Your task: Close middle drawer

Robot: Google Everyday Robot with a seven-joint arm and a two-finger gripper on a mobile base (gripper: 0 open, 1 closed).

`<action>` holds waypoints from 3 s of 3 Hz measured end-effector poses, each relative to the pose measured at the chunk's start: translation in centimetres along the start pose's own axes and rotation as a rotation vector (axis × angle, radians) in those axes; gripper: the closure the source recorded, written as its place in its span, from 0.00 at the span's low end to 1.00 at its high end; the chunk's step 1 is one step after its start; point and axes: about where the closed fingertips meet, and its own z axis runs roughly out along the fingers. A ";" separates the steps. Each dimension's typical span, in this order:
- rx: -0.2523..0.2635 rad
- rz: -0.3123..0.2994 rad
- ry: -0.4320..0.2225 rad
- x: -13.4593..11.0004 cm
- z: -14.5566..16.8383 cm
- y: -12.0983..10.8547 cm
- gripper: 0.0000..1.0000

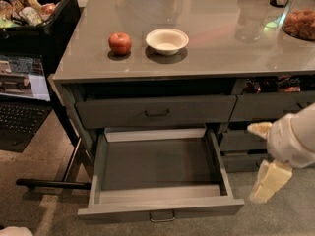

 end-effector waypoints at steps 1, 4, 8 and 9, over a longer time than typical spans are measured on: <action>-0.022 0.048 -0.021 2.6 7.2 2.9 0.00; -0.127 0.120 -0.028 6.2 13.4 4.9 0.19; -0.309 0.249 -0.068 14.4 31.3 8.3 1.00; -0.298 0.230 -0.098 15.0 34.3 7.5 1.00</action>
Offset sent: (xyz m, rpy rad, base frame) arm -0.0141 0.0062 -0.0559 0.0320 0.0276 -0.0190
